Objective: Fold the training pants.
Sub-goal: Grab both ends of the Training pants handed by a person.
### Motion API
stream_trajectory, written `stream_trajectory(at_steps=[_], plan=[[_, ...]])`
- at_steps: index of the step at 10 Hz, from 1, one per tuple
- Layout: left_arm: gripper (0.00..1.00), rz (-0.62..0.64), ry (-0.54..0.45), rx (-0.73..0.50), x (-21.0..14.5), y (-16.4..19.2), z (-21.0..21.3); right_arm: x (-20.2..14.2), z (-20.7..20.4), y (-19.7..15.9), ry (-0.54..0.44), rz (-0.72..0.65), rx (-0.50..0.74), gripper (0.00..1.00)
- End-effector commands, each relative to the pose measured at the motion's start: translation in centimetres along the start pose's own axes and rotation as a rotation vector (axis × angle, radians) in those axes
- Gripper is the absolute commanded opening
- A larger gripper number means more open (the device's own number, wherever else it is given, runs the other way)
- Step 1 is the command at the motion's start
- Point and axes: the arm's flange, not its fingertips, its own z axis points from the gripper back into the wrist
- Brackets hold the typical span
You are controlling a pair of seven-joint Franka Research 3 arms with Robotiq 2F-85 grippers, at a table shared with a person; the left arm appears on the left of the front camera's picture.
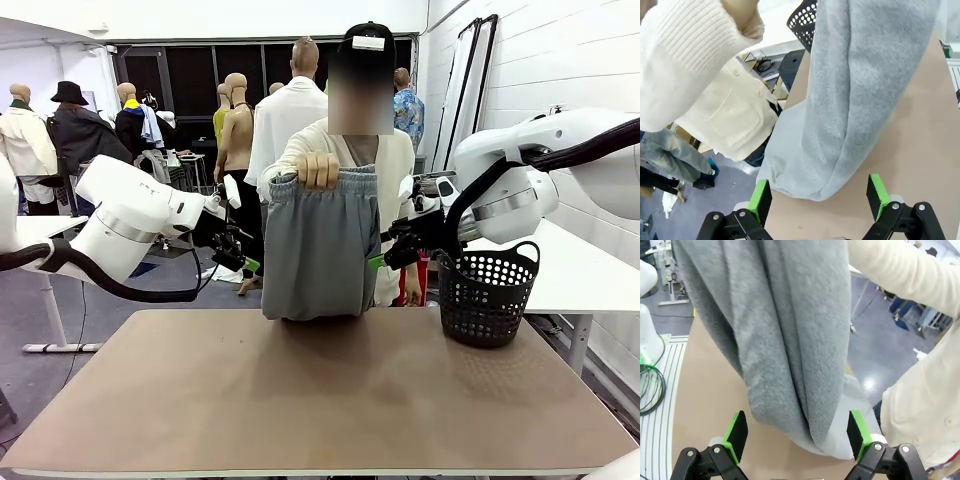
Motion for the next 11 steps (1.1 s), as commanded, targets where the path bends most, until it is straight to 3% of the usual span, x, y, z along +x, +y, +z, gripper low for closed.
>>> stream_trajectory(at_steps=[1, 4, 11], plan=[[1.00, 0.003, -0.087, -0.079, -0.5, 0.6, -1.6, -0.3, -0.1, -0.6, -0.057, 0.028, 0.006, 1.00], [1.00, -0.078, -0.061, -0.198, -0.5, 0.5, -1.7, -0.6, -0.3, -1.2, -0.063, 0.018, 0.012, 1.00], [1.00, -0.091, -0.220, -0.149, 0.1, 0.4, -4.1, -0.2, -0.4, -1.2, -0.169, 0.038, 0.037, 1.00]])
